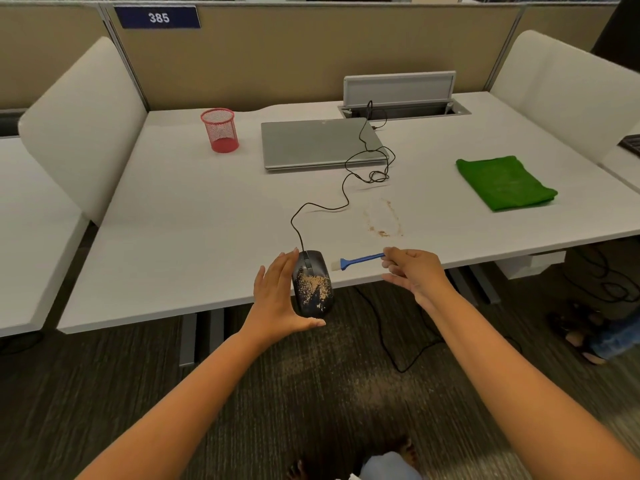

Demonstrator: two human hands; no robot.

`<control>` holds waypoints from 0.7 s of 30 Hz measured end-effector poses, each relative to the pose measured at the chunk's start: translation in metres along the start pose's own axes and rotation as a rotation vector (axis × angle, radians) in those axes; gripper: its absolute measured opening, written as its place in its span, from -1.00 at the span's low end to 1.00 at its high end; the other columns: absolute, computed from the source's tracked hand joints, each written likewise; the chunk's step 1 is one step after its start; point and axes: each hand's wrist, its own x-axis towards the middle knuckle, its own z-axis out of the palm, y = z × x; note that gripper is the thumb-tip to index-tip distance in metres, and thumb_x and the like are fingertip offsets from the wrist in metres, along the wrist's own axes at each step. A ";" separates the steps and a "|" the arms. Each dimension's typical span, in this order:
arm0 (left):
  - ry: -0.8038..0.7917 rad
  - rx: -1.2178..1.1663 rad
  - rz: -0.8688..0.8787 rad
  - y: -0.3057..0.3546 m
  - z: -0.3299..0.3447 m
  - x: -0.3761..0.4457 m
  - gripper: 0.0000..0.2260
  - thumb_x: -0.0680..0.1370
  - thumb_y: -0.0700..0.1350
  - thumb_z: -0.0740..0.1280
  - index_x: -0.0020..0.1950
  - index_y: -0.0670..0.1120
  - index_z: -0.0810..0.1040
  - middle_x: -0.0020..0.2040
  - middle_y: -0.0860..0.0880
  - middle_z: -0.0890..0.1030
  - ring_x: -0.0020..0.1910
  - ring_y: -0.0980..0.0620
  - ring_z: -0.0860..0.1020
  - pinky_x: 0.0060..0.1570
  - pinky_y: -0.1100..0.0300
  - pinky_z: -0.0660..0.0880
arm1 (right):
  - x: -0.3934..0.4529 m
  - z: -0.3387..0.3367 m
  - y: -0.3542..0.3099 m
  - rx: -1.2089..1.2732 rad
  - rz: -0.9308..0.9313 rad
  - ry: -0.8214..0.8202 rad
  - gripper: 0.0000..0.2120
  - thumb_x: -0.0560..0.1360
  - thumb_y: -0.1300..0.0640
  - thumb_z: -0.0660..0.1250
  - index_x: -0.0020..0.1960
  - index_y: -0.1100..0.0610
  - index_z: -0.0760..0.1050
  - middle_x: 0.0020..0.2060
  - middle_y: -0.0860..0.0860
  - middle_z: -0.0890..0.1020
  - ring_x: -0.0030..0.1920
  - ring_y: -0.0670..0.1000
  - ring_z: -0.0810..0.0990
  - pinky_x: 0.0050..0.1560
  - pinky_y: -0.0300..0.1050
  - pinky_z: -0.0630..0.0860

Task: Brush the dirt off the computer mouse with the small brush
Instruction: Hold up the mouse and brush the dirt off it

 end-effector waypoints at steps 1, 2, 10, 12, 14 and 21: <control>-0.005 0.007 0.005 -0.001 0.000 0.000 0.08 0.14 0.43 0.37 0.44 0.16 -0.19 0.51 -0.07 0.06 0.42 0.14 -0.08 0.40 -0.03 -0.21 | 0.000 -0.001 0.000 0.023 0.004 0.003 -0.85 0.42 0.13 0.42 -0.21 0.22 0.57 -0.27 0.10 0.63 -0.38 -0.10 0.55 -0.28 -0.19 0.63; -0.008 0.009 0.007 -0.001 0.000 0.000 0.08 0.14 0.43 0.37 0.44 0.15 -0.19 0.51 -0.06 0.06 0.42 0.15 -0.09 0.40 -0.03 -0.22 | -0.001 -0.002 0.000 0.047 0.005 -0.003 -0.85 0.42 0.13 0.42 -0.21 0.22 0.57 -0.28 0.09 0.63 -0.40 -0.11 0.55 -0.27 -0.19 0.63; 0.020 -0.017 -0.001 0.002 0.003 0.004 0.07 0.16 0.38 0.39 0.44 0.12 -0.17 0.45 0.11 -0.06 0.44 0.12 -0.09 0.41 -0.01 -0.22 | -0.006 0.006 0.004 0.030 -0.026 -0.051 -0.85 0.41 0.14 0.43 -0.24 0.23 0.57 -0.34 0.08 0.64 -0.40 -0.10 0.56 -0.15 -0.16 0.63; 0.022 -0.022 -0.005 0.002 0.003 0.004 0.07 0.16 0.37 0.40 0.44 0.12 -0.17 0.48 0.06 -0.02 0.44 0.12 -0.08 0.41 -0.02 -0.21 | -0.005 0.001 0.006 0.027 -0.030 -0.044 -0.85 0.42 0.15 0.42 -0.24 0.23 0.57 -0.33 0.09 0.63 -0.37 -0.08 0.56 -0.14 -0.17 0.62; 0.019 -0.027 -0.011 0.002 0.003 0.004 0.06 0.16 0.37 0.41 0.44 0.12 -0.16 0.49 0.02 0.01 0.44 0.13 -0.08 0.41 -0.02 -0.21 | -0.005 -0.003 0.006 0.043 -0.024 -0.038 -0.86 0.42 0.15 0.42 -0.23 0.23 0.57 -0.32 0.10 0.63 -0.37 -0.08 0.57 -0.19 -0.18 0.61; 0.019 -0.009 -0.015 -0.003 0.003 0.000 0.06 0.16 0.39 0.39 0.44 0.13 -0.17 0.46 0.10 -0.04 0.44 0.13 -0.09 0.41 -0.01 -0.21 | -0.012 0.011 0.007 0.083 -0.019 -0.114 -0.86 0.41 0.15 0.43 -0.25 0.22 0.59 -0.39 0.05 0.64 -0.46 -0.12 0.55 -0.34 -0.24 0.60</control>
